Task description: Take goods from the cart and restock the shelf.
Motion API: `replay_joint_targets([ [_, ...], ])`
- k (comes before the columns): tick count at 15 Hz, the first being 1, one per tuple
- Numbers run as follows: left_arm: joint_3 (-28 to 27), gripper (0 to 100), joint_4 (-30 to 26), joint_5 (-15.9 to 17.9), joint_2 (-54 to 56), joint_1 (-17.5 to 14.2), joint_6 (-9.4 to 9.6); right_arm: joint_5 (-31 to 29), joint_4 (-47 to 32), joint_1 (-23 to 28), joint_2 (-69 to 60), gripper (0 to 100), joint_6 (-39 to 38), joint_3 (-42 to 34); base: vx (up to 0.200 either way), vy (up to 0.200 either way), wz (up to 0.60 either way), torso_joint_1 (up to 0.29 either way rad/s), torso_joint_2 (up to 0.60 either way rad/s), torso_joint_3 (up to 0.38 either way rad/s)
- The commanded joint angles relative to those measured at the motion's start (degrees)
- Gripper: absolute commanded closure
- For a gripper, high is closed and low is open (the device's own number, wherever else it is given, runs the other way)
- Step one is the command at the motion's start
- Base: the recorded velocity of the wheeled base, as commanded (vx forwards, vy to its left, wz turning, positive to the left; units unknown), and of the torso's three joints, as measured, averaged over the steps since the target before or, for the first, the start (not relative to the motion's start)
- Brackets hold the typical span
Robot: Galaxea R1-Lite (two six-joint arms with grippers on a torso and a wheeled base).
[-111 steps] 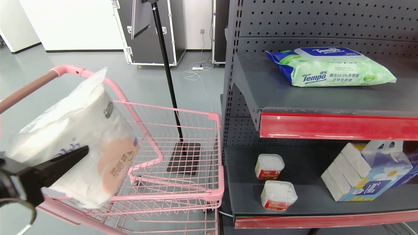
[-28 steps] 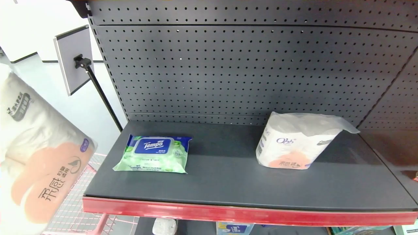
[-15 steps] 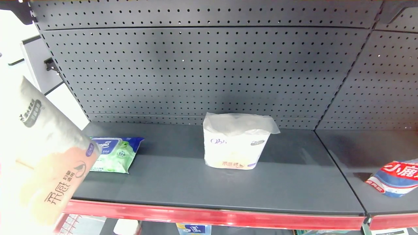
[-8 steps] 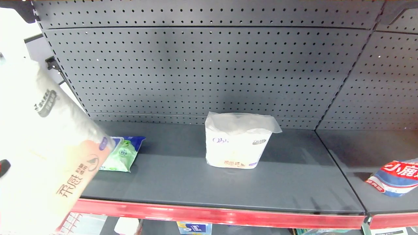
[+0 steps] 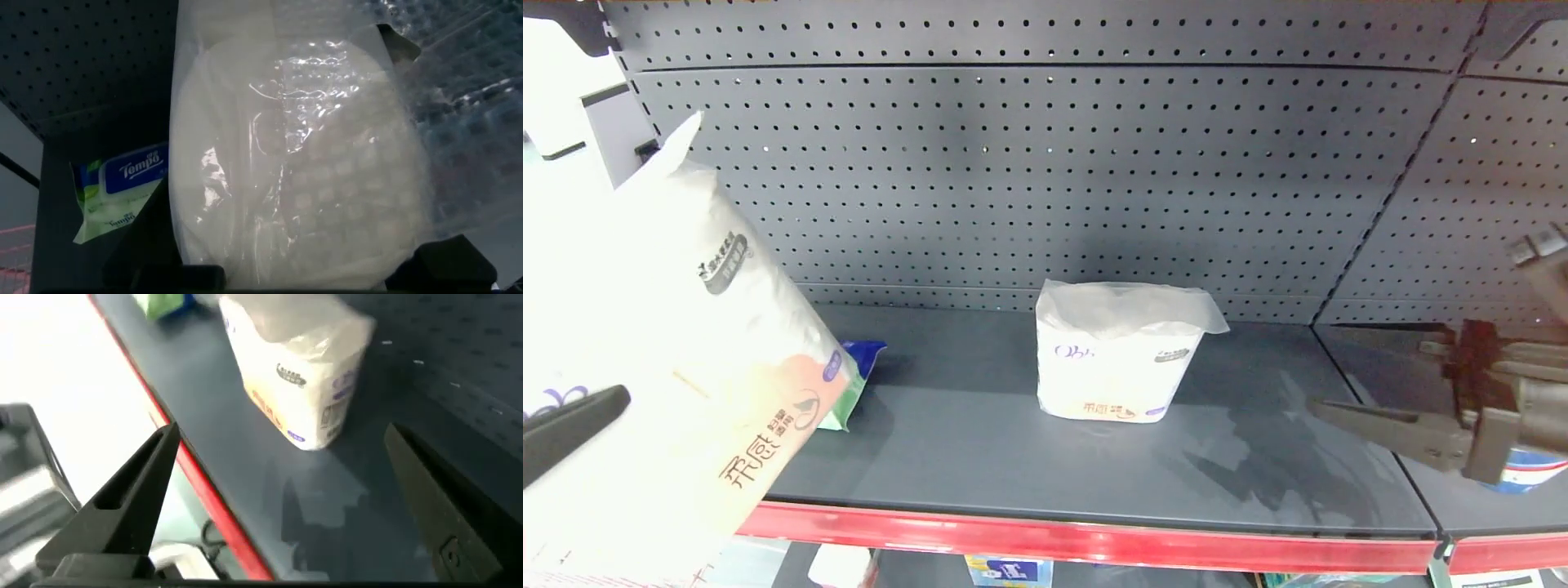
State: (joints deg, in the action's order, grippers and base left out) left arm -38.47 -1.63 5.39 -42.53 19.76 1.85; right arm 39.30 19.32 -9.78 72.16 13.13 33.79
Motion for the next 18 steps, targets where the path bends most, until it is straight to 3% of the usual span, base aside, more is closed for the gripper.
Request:
replay_joint_targets([
  [1,-0.73,100,-0.12,0.24,-1.32,0.01,-0.01,5.70,5.29,1.87,13.98,0,5.68,0.75,0.000,0.000,0.00,0.000,0.00,0.000],
  [7,-0.90,100,-0.39,0.15,-1.76,0.01,0.17,14.31,13.72,1.78,26.46,0,10.51,5.67,0.000,0.000,0.00,0.000,0.00,0.000],
  [18,-0.99,100,-0.21,0.06,-3.35,0.01,0.61,17.04,13.99,-2.35,36.30,0,12.89,17.01,0.000,0.000,0.00,0.000,0.00,0.000],
])
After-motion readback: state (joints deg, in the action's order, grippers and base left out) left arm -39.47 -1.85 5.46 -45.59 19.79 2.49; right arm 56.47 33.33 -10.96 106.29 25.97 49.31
